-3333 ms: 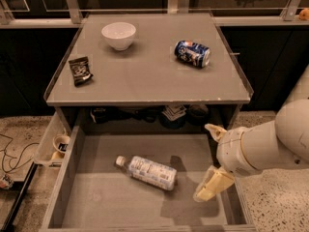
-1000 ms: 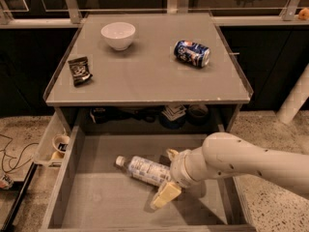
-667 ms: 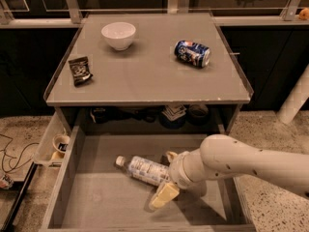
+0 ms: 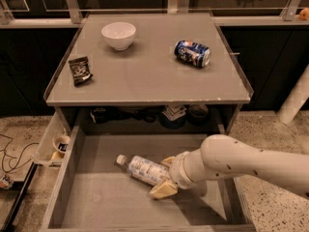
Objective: Pick blue plastic bottle from top drawer and place on counter
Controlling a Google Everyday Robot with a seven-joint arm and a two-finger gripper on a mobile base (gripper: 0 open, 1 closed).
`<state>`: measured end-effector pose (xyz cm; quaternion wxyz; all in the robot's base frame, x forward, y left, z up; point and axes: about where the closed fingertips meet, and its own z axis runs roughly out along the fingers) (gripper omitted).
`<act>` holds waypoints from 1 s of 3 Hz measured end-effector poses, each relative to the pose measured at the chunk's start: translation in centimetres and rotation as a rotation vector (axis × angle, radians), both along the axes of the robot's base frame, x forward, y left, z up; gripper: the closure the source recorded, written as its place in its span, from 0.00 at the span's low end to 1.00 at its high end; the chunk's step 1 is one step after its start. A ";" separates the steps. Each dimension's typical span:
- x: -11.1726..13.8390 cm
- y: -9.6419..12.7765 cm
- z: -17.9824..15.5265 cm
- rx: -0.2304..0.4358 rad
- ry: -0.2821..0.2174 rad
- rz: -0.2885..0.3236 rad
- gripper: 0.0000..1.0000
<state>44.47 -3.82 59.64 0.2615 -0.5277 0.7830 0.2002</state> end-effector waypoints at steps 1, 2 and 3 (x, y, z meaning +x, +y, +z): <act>0.0 0.0 0.0 0.000 0.000 0.000 0.66; 0.0 0.0 0.0 0.000 0.000 0.000 0.89; -0.2 0.1 0.3 0.008 -0.004 0.011 1.00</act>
Offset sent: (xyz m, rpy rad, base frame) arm 0.0000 0.0000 0.0000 0.0000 0.0000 0.0000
